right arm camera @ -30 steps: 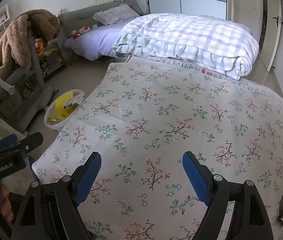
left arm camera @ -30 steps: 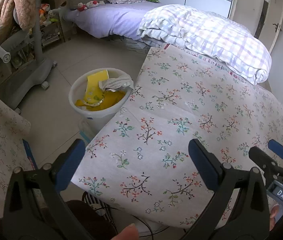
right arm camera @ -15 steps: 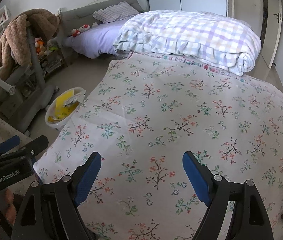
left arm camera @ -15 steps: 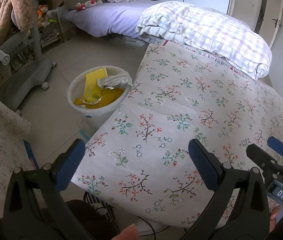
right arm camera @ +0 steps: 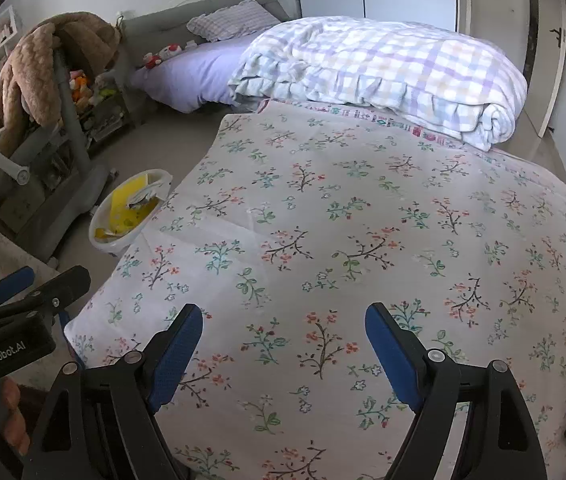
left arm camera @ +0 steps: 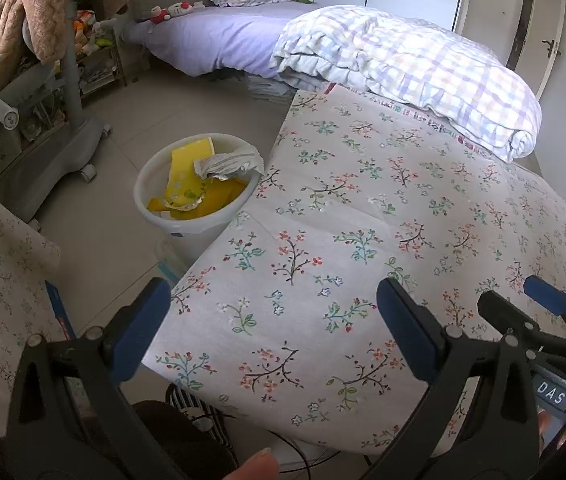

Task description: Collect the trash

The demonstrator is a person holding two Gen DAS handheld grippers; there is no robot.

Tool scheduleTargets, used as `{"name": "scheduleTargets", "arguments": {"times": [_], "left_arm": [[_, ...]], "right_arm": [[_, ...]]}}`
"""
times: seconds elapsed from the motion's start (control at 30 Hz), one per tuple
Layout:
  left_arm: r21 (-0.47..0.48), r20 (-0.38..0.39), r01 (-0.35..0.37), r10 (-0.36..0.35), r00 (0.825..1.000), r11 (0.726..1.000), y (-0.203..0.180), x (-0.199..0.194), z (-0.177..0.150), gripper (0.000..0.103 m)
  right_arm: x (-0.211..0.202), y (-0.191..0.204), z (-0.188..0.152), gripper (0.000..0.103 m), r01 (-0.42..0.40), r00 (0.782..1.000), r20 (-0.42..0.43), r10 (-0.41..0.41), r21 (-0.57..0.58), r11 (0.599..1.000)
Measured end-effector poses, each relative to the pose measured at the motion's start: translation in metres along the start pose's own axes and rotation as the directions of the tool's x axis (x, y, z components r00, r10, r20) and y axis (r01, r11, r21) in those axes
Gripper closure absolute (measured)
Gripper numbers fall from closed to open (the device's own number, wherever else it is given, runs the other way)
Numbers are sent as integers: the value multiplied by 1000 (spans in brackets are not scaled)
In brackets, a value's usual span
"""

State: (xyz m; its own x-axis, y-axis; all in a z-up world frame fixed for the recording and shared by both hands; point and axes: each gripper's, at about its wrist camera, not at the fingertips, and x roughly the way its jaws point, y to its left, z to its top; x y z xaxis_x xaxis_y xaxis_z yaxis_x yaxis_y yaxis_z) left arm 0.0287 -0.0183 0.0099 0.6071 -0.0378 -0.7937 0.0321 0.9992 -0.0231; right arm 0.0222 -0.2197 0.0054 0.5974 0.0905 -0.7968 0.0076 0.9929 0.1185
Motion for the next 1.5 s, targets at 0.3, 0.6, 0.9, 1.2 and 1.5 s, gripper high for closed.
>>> {"name": "scheduleTargets", "arguments": {"times": [0.3, 0.6, 0.9, 1.2, 1.5], "left_arm": [[0, -2, -1, 1, 1000, 1000, 3, 1, 1, 1], [-2, -2, -2, 2, 1000, 1000, 3, 1, 1, 1], [-2, -3, -2, 2, 1000, 1000, 4, 2, 1, 1], [-9, -1, -8, 8, 1000, 1000, 8, 2, 1, 1], [-9, -5, -9, 8, 1000, 1000, 8, 2, 0, 1]], "right_arm": [[1, 1, 0, 18, 1, 1000, -3, -1, 0, 1000], [1, 0, 0, 18, 1, 1000, -3, -1, 1, 1000], [1, 1, 0, 18, 0, 1000, -4, 0, 2, 1000], [1, 1, 0, 18, 2, 1000, -2, -2, 1, 1000], [1, 1, 0, 18, 0, 1000, -2, 0, 1, 1000]]}}
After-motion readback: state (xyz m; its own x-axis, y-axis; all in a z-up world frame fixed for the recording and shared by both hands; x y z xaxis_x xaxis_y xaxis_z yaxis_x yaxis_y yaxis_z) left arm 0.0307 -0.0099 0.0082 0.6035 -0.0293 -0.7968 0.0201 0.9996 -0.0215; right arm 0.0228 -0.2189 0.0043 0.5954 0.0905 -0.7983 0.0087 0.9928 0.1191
